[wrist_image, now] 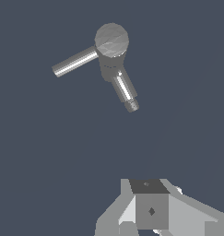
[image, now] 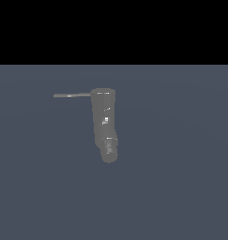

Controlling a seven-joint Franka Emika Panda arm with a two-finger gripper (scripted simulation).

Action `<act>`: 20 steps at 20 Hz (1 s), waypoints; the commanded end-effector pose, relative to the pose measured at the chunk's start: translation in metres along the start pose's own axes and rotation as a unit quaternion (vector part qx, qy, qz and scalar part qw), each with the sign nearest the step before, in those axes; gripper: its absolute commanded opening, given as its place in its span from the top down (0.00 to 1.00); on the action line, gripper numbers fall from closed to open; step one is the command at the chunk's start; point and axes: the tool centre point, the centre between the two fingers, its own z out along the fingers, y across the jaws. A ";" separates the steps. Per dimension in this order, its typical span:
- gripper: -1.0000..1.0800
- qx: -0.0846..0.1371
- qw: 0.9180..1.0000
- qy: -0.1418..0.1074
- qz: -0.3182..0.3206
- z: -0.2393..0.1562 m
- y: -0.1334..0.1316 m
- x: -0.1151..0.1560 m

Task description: Turn on the faucet by rotating a designated handle.

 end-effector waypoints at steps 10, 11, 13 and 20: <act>1.00 0.005 0.993 0.001 0.122 0.047 -0.053 0.025; 1.00 0.005 0.991 0.001 0.132 0.051 -0.057 0.028; 1.00 0.006 0.988 0.001 0.153 0.059 -0.066 0.034; 1.00 0.009 0.975 0.001 0.222 0.085 -0.092 0.057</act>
